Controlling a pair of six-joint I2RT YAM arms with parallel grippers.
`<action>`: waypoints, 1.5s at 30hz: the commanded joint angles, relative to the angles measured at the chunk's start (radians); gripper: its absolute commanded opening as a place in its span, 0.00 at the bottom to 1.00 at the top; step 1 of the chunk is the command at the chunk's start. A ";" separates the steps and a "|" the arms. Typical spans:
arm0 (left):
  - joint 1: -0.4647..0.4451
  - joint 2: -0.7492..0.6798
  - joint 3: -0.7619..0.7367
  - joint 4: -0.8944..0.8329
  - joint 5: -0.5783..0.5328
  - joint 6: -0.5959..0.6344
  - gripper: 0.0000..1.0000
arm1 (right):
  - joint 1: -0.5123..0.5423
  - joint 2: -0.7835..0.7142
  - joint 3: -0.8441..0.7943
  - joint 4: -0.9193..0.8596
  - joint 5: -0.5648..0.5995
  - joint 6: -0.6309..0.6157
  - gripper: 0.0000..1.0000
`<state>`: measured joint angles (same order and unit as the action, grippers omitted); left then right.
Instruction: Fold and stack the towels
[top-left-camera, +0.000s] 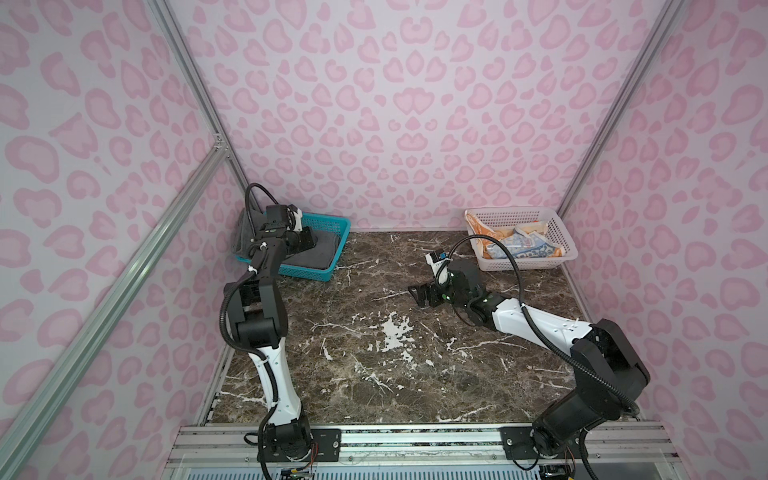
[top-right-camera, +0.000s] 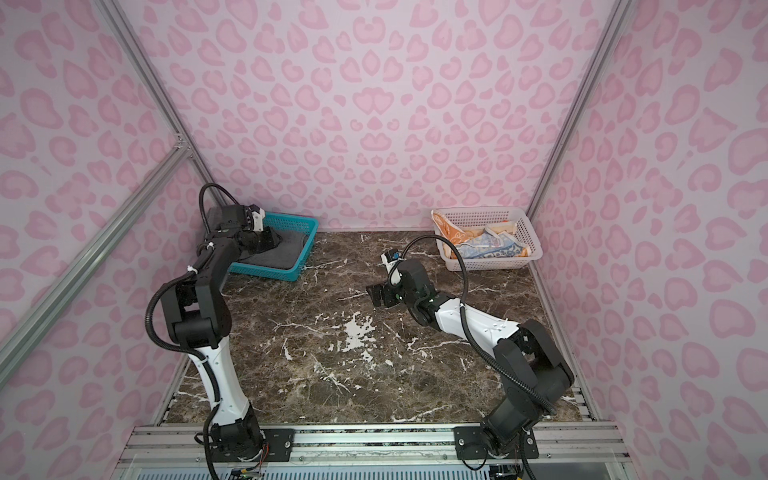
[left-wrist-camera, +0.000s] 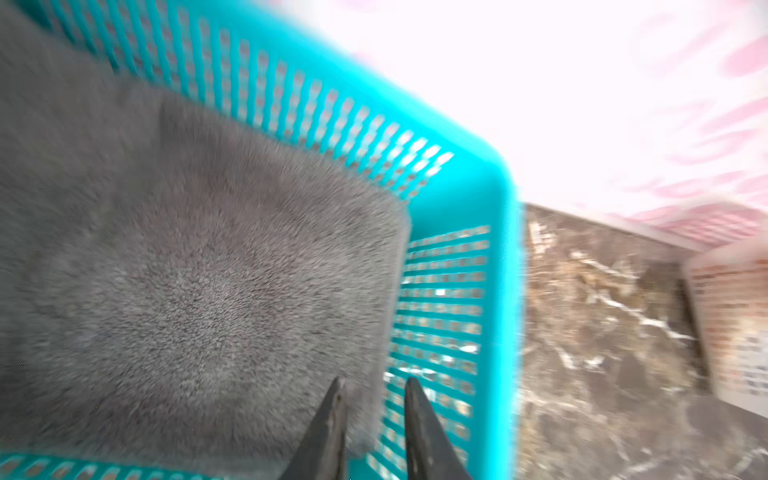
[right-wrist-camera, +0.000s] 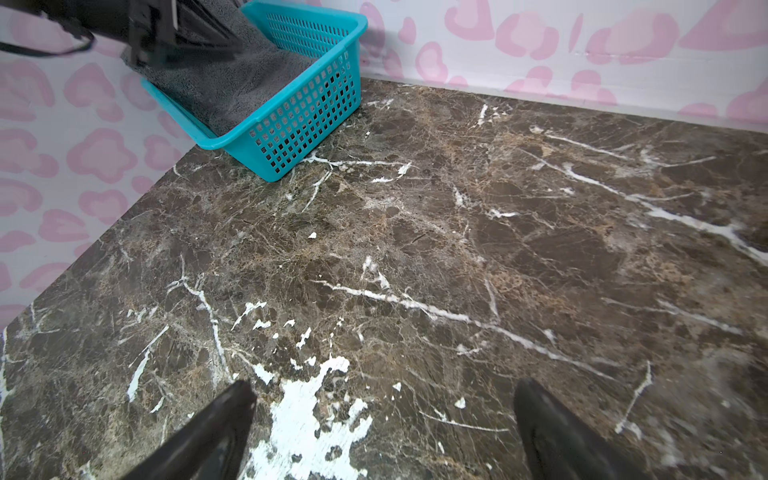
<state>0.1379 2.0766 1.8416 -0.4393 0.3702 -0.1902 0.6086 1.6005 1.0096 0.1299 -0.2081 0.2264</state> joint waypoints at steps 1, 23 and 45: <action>-0.011 -0.140 -0.006 0.042 0.035 -0.012 0.27 | -0.002 -0.011 -0.003 0.011 0.023 -0.031 0.99; -0.188 -0.506 -0.364 0.101 0.058 0.040 0.21 | -0.320 0.012 0.268 -0.292 0.265 -0.094 0.97; -0.456 -0.709 -0.777 0.240 -0.053 -0.116 0.04 | -0.553 0.658 1.058 -0.764 0.374 -0.086 0.94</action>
<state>-0.3061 1.3846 1.0969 -0.2741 0.3534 -0.2569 0.0559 2.2124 2.0212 -0.5255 0.1646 0.1486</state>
